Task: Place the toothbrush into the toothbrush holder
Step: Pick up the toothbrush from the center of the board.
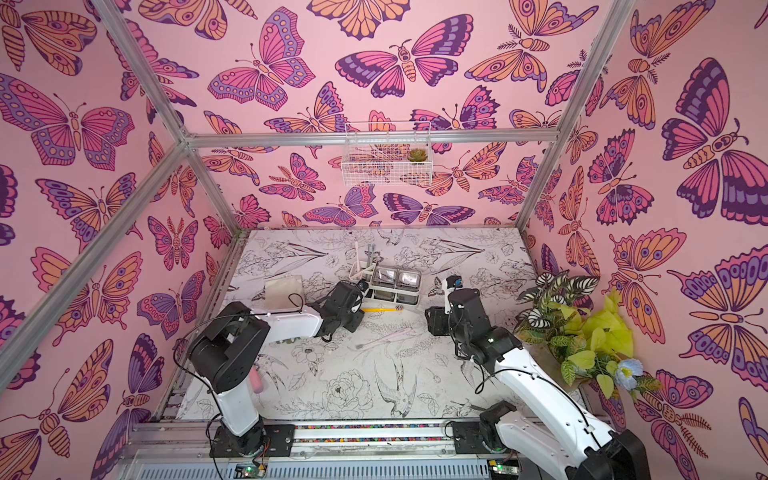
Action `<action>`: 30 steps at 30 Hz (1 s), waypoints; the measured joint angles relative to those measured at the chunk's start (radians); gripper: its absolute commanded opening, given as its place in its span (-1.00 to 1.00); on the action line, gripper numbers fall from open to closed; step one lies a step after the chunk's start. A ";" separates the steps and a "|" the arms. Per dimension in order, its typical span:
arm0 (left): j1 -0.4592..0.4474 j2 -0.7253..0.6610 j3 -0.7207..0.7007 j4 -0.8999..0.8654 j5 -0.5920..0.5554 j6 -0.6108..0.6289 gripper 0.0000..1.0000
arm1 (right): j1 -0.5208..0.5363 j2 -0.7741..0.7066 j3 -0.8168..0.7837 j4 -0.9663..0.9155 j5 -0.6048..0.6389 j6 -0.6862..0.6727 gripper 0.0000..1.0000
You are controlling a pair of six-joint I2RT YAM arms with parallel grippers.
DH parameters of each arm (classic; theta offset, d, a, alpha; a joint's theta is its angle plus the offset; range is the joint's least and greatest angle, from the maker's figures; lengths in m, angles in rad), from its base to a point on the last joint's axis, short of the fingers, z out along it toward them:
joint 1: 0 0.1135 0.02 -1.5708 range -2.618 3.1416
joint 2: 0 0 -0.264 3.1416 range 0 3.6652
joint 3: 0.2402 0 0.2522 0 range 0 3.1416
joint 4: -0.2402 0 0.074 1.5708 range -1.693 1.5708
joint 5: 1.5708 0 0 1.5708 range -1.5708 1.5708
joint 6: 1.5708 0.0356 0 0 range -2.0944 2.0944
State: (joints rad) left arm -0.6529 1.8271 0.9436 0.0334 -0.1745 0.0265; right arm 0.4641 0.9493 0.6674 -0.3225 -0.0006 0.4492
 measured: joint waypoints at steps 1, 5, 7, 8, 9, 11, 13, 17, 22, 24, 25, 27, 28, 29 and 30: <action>0.000 0.000 0.000 0.000 0.000 0.000 -0.08 | 0.000 -0.002 -0.001 0.000 0.000 0.000 0.09; -0.002 -0.002 -0.004 0.006 -0.001 0.014 -0.08 | 0.000 -0.015 -0.003 -0.002 0.000 0.001 0.09; -0.003 -0.005 -0.014 0.023 -0.005 0.029 -0.08 | 0.000 -0.021 -0.004 -0.002 0.000 0.001 0.09; -0.005 -0.006 -0.020 0.033 -0.007 0.039 -0.07 | 0.000 -0.023 -0.005 -0.002 0.000 0.001 0.09; -0.008 -0.008 -0.028 0.047 -0.012 0.052 -0.06 | 0.000 -0.024 -0.005 -0.002 -0.001 0.003 0.09; -0.013 -0.011 -0.043 0.074 -0.021 0.074 -0.04 | 0.000 -0.024 -0.007 -0.002 -0.001 0.008 0.09; -0.020 -0.013 -0.058 0.106 -0.034 0.099 -0.04 | 0.000 -0.024 -0.012 -0.002 -0.001 0.012 0.09; -0.041 -0.011 -0.083 0.174 -0.065 0.161 -0.03 | 0.000 -0.027 -0.020 -0.002 -0.002 0.019 0.09; -0.051 0.005 -0.098 0.251 -0.076 0.221 -0.03 | 0.000 -0.028 -0.021 -0.002 -0.009 0.023 0.09; -0.051 0.011 -0.099 0.272 -0.076 0.241 -0.03 | 0.000 -0.032 -0.022 -0.003 -0.012 0.023 0.08; -0.051 0.016 -0.099 0.283 -0.076 0.251 -0.03 | 0.000 -0.036 -0.023 -0.003 -0.012 0.023 0.08; -0.051 0.023 -0.099 0.301 -0.075 0.268 -0.04 | 0.000 -0.050 -0.026 -0.003 -0.012 0.023 0.09; -0.051 0.024 -0.099 0.306 -0.071 0.276 -0.08 | 0.000 -0.057 -0.027 -0.003 -0.012 0.023 0.09; -0.051 0.025 -0.099 0.310 -0.063 0.283 -0.18 | 0.000 -0.066 -0.029 -0.004 -0.012 0.023 0.09; -0.050 0.025 -0.100 0.311 -0.052 0.287 -0.31 | 0.000 -0.072 -0.029 -0.006 -0.011 0.023 0.10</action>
State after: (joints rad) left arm -0.7033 1.8523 0.8433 0.3443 -0.2268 0.3134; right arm 0.4641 0.8768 0.6384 -0.3290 -0.0120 0.4717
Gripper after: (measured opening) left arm 0.441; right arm 0.544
